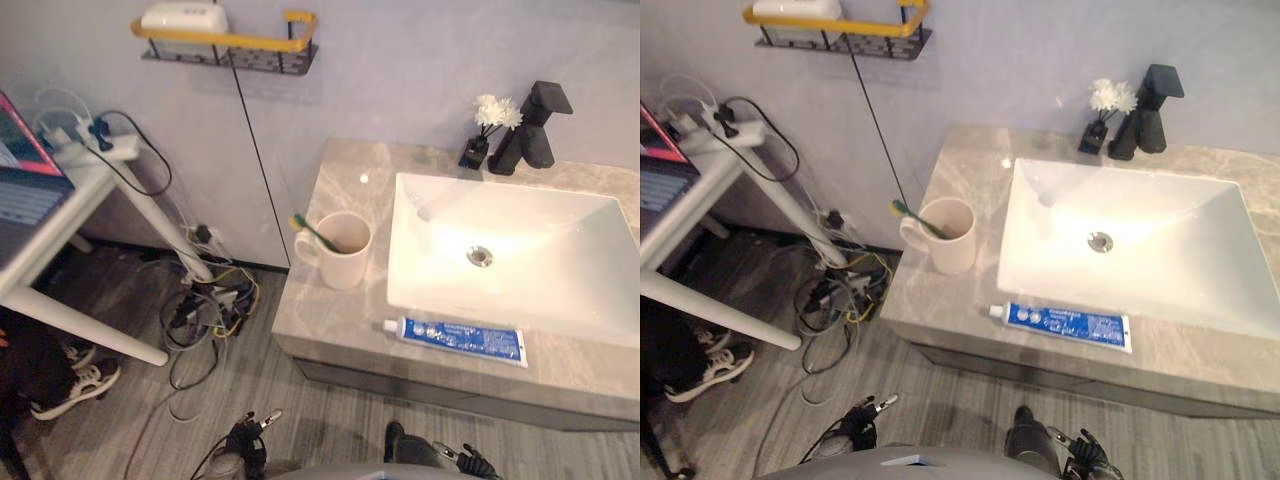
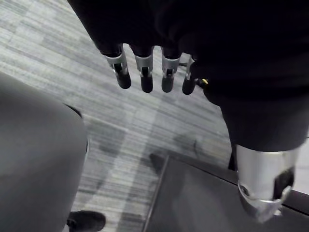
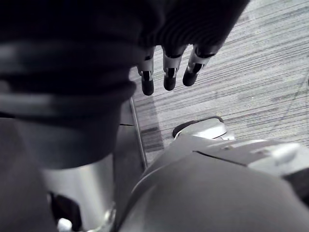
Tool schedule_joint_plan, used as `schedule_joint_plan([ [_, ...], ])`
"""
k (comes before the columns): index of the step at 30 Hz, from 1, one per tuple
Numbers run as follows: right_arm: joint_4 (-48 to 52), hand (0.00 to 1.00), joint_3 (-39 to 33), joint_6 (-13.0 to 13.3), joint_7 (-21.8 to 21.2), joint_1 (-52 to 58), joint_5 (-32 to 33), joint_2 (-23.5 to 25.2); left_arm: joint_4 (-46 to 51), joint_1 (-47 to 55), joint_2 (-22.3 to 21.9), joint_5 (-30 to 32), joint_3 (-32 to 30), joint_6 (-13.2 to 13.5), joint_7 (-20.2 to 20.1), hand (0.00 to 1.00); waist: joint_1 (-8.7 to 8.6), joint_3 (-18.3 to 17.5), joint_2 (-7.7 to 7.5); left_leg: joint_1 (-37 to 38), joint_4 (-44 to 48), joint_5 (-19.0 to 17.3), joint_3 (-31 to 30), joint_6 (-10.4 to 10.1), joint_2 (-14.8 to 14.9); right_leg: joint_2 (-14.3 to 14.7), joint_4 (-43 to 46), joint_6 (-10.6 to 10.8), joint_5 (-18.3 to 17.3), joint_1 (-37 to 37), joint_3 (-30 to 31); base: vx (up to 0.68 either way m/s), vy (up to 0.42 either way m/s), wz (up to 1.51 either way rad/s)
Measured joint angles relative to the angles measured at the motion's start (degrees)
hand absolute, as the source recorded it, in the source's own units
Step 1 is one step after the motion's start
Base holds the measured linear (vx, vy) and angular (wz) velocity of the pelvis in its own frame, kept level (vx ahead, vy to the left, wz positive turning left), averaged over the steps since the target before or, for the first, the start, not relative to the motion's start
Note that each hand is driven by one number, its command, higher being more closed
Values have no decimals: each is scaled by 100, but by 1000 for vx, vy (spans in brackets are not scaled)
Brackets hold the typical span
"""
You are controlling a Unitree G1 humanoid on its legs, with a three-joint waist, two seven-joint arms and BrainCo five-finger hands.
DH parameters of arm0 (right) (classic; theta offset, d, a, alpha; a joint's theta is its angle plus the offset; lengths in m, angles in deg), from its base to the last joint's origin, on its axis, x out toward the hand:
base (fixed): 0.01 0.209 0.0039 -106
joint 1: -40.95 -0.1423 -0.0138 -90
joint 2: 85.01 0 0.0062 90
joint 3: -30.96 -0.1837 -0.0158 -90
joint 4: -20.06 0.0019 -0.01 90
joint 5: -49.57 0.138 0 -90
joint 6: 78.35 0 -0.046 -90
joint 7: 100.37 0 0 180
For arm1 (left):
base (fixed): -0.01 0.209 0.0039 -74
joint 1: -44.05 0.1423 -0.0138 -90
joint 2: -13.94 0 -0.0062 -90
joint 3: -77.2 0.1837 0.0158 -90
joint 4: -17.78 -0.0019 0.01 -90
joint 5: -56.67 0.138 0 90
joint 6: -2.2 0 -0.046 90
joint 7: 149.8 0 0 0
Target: Organize washtable
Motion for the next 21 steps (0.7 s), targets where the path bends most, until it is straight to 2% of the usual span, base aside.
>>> schedule_joint_plan([
  [1,-39,0,1,-12,-8,12,-5,-17,-60,6,-7,2,-22,-1,-35,0,-7,-31,32,110,7,98,-63,-79,-3,-4,-196,-22,18,253,-74,107,-93,18],
  [4,-47,0,13,-6,-57,0,-9,0,-128,5,-7,-9,-275,3,-67,0,48,-61,-20,112,366,109,-92,-56,-70,-26,-746,-32,257,718,-85,56,-8,1],
  [5,-50,0,28,-8,-59,-11,-11,19,-151,6,15,-7,-274,2,-68,0,28,-117,-48,134,63,-49,-26,3,-33,-38,-1001,-17,383,813,-138,20,55,2],
  [6,-51,0,27,-10,-63,-30,-16,1,-158,9,-6,-6,-266,-4,-71,0,12,-172,-19,178,-301,1,9,39,19,48,-1197,48,487,810,-202,20,77,11],
  [8,-56,0,43,-10,-64,-31,-42,13,-156,6,-1,-18,-277,-33,-72,0,17,-247,-23,149,-477,0,42,41,5,18,-1432,92,650,818,-213,-3,133,9],
  [9,-68,0,114,-15,-56,-31,-51,69,-146,3,82,-17,-268,-36,-69,0,33,-281,-171,50,-542,-13,54,61,-76,-62,-1682,120,850,813,-221,-16,161,5],
  [12,-175,0,229,-11,-33,-51,-71,176,-156,22,239,-16,-247,-107,-63,0,32,-376,-362,-23,-523,-23,77,77,-228,-184,-1892,114,1010,820,-223,-27,121,-4],
  [14,-175,0,295,-6,-33,-60,-247,182,-158,36,301,-14,-200,-116,-56,0,21,-397,-393,-17,-505,-34,107,96,-275,-231,-1904,112,1011,832,-225,-48,54,-5],
  [18,-174,0,345,-6,-26,-76,-275,115,-157,26,284,-21,-190,-115,-46,0,24,-377,-312,-46,-536,-85,124,166,-263,-228,-1963,152,1058,822,-259,-93,29,5],
  [21,-173,0,488,-6,20,-78,-290,-9,-160,28,175,-32,-131,-114,-36,0,20,-431,-148,-139,-598,-197,151,251,-177,-147,-2070,152,1185,753,-285,-102,22,3],
])
